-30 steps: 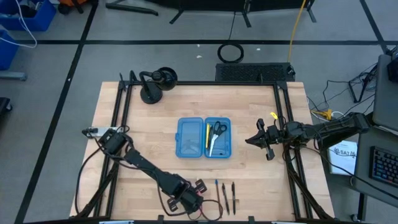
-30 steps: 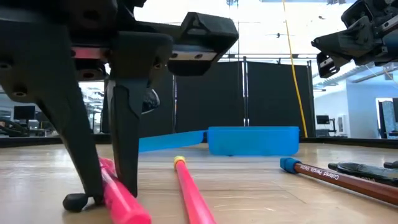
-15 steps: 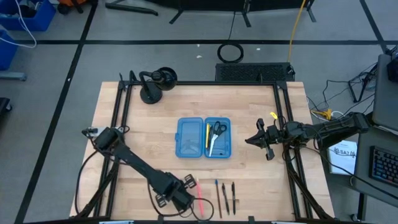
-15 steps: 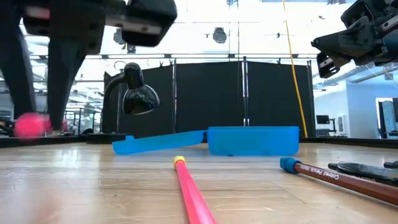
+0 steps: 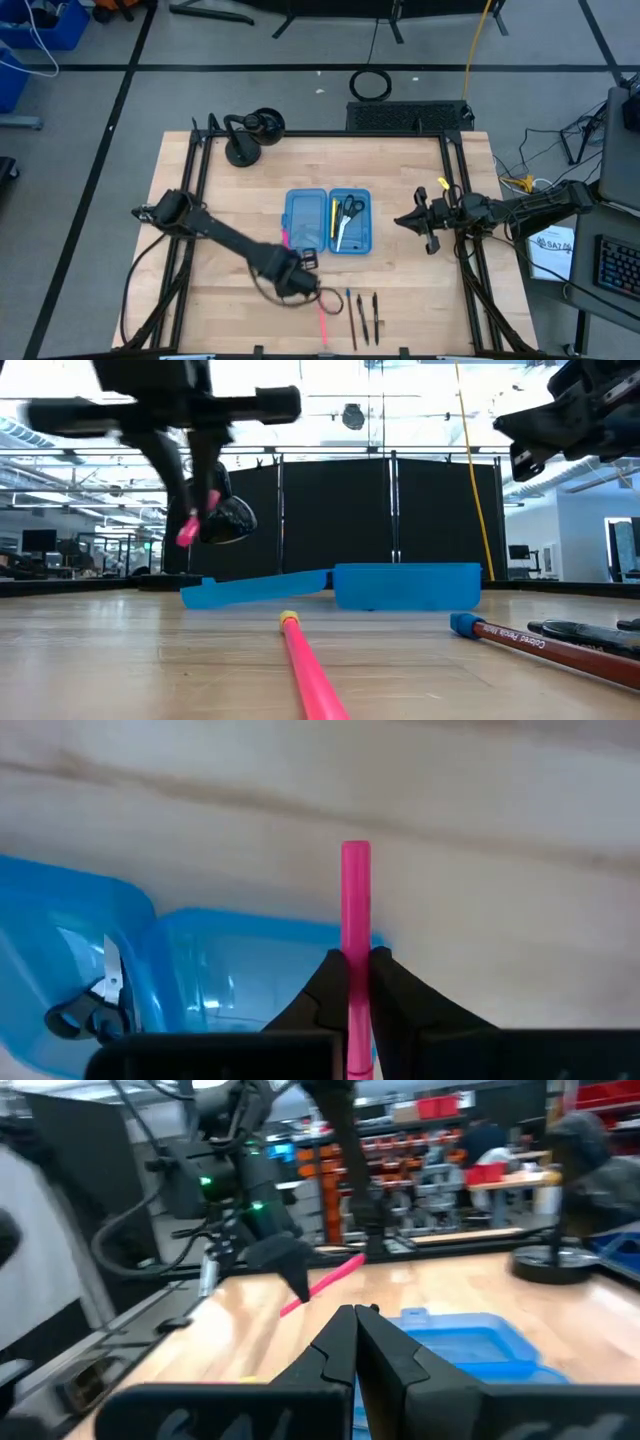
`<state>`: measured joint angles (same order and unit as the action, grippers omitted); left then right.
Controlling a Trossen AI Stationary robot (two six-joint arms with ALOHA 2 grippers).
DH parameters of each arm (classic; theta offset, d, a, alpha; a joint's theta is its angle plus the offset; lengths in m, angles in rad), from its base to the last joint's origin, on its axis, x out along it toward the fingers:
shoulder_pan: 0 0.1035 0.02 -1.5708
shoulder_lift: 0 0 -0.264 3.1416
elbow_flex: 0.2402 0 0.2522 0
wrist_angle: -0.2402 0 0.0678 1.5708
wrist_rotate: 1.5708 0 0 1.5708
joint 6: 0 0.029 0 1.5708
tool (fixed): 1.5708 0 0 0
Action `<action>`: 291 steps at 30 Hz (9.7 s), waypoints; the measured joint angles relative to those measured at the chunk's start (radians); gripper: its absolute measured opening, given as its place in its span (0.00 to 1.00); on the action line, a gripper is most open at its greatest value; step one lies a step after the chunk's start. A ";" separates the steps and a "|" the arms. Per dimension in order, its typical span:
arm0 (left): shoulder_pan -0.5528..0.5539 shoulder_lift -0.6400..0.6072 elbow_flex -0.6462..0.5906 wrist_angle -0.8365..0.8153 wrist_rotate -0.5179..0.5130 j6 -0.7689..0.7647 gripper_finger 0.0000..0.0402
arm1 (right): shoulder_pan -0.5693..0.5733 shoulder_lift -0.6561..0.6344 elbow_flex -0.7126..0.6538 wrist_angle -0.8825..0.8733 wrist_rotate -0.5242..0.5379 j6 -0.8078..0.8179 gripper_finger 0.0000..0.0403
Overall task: Pick & place school supplies into a supply box
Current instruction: Put the pink pen into the blue supply box, then put the right black pen into the blue supply box
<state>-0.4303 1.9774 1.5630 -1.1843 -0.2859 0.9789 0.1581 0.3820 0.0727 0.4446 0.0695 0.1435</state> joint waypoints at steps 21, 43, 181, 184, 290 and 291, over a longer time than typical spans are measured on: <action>0.371 0.005 0.116 0.404 0.198 0.771 0.06 | 0.000 0.003 -0.017 0.022 0.068 -0.085 0.00; 0.513 0.200 0.116 0.532 0.364 0.937 0.06 | 0.000 0.033 -0.021 0.007 0.065 -0.081 0.00; 0.521 -1.441 -1.541 1.943 0.485 -0.850 0.06 | 0.580 1.754 1.747 -1.623 0.062 1.928 0.17; 0.521 -1.441 -1.541 1.943 0.485 -0.850 0.04 | 0.569 1.754 1.721 -1.596 0.056 1.913 0.24; 0.521 -1.441 -1.541 1.824 0.416 -0.896 0.09 | -0.212 1.512 1.263 -1.107 -0.095 0.962 0.05; 0.521 -1.441 -1.541 1.823 0.417 -0.896 0.09 | -0.218 1.517 1.263 -1.106 -0.095 0.962 0.05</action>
<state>0.0902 0.5362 0.0219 0.6392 0.1307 0.0834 -0.0599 1.8987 1.3357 -0.6613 -0.0257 1.1057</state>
